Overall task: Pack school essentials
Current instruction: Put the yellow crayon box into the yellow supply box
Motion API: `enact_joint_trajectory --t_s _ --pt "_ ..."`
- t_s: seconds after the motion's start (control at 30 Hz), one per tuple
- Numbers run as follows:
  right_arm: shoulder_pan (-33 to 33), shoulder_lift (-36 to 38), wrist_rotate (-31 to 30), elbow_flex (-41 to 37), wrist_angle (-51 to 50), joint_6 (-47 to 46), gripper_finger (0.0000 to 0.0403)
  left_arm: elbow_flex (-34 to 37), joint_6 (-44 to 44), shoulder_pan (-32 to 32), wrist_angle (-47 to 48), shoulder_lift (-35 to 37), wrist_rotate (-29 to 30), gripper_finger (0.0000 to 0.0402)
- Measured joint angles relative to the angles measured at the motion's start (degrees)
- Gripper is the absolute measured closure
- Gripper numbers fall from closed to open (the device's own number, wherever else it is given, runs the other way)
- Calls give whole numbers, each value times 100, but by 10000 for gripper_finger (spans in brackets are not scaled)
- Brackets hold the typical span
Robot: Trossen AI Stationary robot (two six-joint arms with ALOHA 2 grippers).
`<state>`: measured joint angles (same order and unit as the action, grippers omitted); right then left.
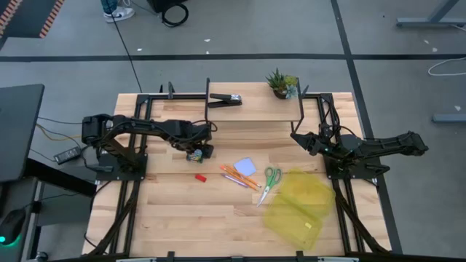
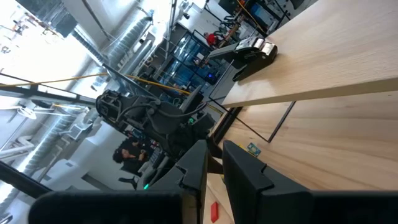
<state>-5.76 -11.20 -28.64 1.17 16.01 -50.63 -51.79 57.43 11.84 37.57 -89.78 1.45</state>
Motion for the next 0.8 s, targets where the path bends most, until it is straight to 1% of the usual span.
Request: enact_joint_trajectory --t_s 0.3,0.43,0.8 --pt "0 0 0 0 0 1 346 2 -43 -50 -18 0 -50 2" --pt "0 0 0 0 0 2 346 2 -354 0 4 0 -74 1" --pt "0 0 0 0 2 30 346 2 -529 81 190 0 -238 1"
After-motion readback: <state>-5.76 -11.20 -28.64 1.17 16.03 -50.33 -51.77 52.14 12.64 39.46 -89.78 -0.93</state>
